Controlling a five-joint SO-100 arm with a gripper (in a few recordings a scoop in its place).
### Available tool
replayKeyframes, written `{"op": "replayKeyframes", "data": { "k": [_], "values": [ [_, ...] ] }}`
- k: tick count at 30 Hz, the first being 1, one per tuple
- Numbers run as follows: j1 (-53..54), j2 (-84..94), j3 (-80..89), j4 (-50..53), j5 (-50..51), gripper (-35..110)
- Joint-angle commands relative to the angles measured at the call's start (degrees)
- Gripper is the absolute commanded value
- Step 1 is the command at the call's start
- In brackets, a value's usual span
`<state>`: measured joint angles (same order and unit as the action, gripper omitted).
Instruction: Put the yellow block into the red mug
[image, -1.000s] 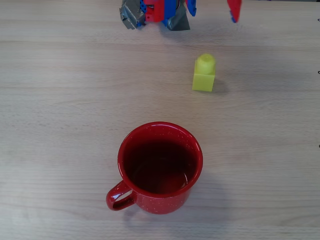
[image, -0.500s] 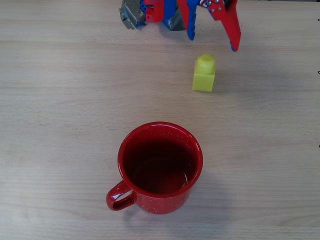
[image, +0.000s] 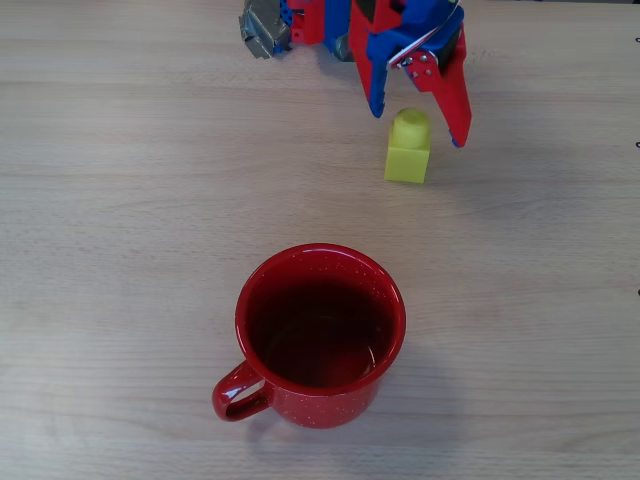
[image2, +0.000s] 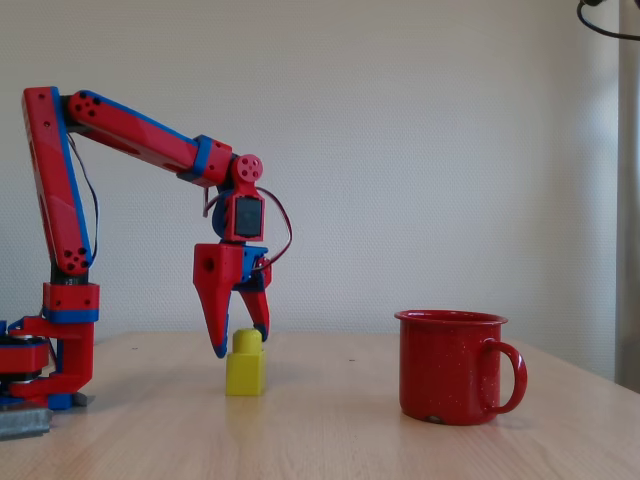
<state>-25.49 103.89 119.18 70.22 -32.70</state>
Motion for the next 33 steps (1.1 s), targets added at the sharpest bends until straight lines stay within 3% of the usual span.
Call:
{"op": "replayKeyframes", "data": {
  "k": [1,7,26,33],
  "values": [
    [-0.53,0.97,0.79,-1.58,0.18,38],
    [-0.44,-0.53,2.64,-5.01,0.26,35],
    [0.44,-1.05,3.16,-8.44,0.35,0],
    [3.78,-1.05,1.05,-9.14,2.29,0]
  ]
}}
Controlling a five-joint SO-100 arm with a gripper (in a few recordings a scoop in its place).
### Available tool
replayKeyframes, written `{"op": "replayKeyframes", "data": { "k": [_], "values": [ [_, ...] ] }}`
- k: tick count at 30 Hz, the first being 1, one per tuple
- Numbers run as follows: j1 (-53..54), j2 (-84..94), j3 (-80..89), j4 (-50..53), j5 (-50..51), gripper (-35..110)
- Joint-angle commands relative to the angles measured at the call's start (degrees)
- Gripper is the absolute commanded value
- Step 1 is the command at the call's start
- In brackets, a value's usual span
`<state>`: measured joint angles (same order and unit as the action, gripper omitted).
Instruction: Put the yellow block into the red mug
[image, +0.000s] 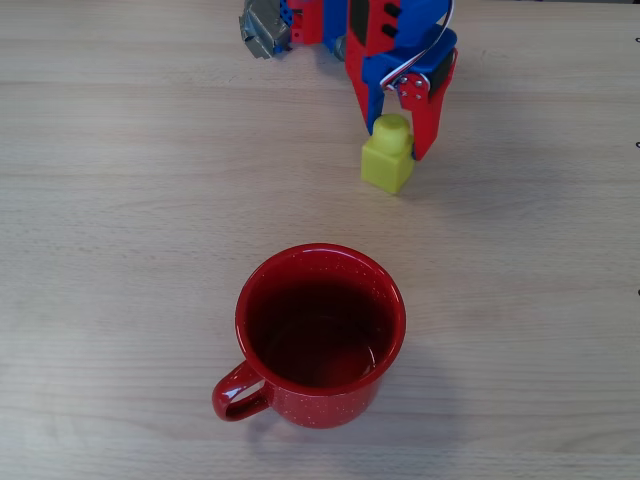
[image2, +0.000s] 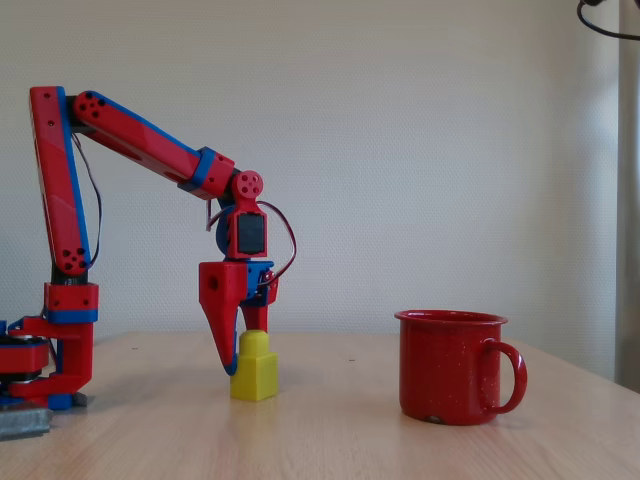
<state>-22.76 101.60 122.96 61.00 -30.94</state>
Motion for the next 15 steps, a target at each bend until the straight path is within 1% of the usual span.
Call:
{"op": "replayKeyframes", "data": {
  "k": [1,3,7,15],
  "values": [
    [2.02,1.23,-3.78,0.53,1.14,0],
    [3.96,1.23,-6.06,1.58,3.08,0],
    [7.73,1.32,-12.66,7.21,8.09,0],
    [13.54,2.2,-25.75,20.74,22.5,0]
  ]
}}
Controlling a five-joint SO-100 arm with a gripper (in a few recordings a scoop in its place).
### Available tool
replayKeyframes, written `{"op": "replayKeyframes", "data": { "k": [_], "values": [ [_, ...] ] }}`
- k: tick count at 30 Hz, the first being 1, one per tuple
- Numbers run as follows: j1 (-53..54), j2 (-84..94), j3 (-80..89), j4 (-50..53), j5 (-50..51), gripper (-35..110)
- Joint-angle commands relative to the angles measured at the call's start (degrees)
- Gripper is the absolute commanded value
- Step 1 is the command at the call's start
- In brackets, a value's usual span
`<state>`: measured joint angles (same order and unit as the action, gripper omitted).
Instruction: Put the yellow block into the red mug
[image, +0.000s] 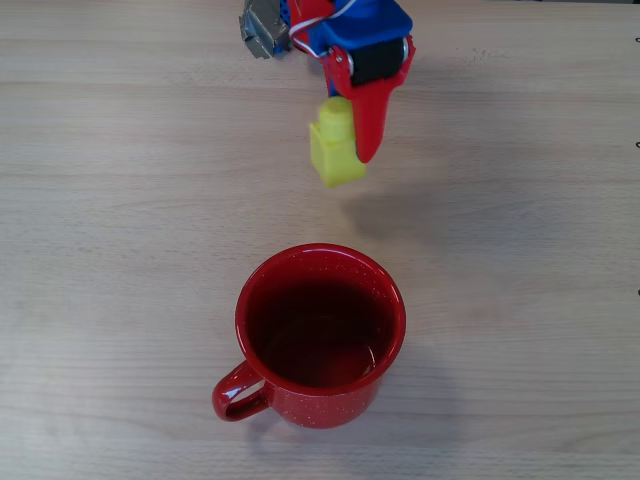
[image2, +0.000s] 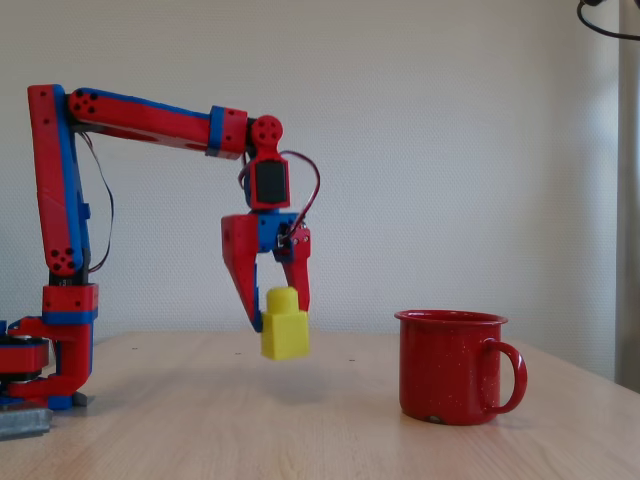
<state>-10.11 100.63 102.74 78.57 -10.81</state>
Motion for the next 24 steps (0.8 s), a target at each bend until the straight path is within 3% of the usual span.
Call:
{"op": "replayKeyframes", "data": {
  "k": [1,15,24],
  "values": [
    [1.76,3.52,-6.59,4.39,3.69,0],
    [10.02,15.56,-17.84,16.88,13.18,0],
    [10.72,9.76,-34.63,20.83,16.26,0]
  ]
}}
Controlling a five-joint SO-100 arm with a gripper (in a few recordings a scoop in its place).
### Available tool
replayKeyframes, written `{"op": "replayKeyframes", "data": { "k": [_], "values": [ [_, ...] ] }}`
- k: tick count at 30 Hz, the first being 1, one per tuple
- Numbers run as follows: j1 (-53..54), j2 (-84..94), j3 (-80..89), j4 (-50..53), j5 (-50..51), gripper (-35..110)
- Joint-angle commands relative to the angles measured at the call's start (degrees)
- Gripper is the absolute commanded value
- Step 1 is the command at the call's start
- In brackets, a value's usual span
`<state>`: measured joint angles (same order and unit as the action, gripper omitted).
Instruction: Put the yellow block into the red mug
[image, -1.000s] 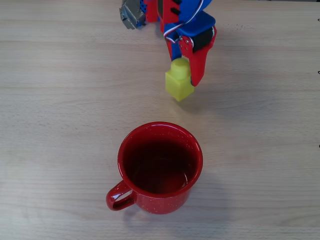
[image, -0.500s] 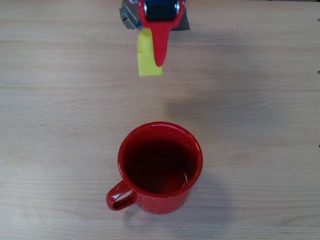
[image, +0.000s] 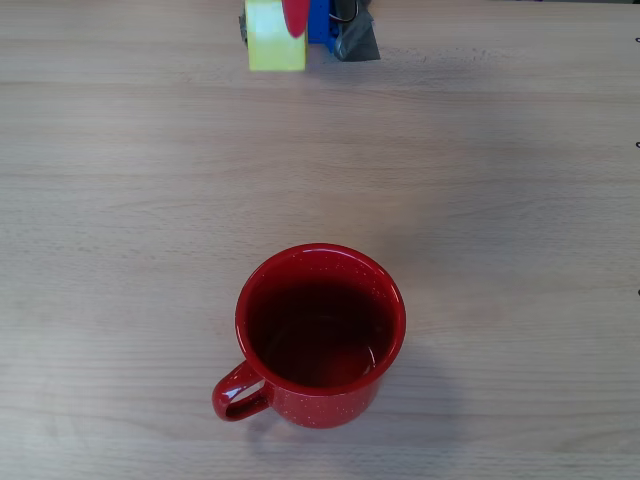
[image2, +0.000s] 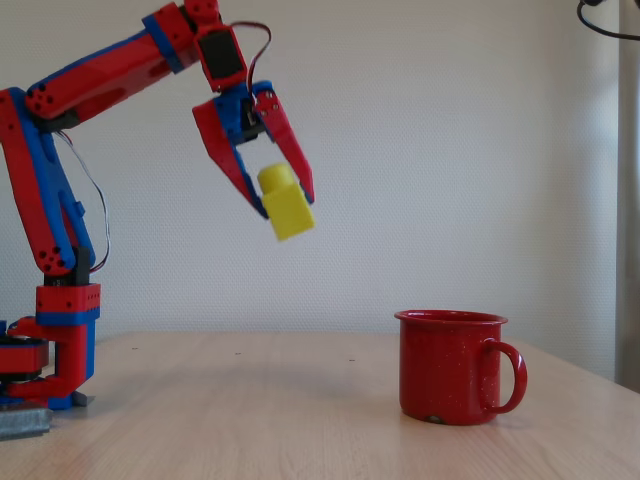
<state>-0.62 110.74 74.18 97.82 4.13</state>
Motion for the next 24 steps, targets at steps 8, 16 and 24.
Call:
{"op": "replayKeyframes", "data": {
  "k": [8,16,24],
  "values": [
    [0.0,-11.87,-17.67,0.53,2.37,0],
    [-3.34,-25.22,-28.48,-3.08,4.83,0],
    [-4.83,-37.09,-40.25,-5.89,5.63,0]
  ]
}}
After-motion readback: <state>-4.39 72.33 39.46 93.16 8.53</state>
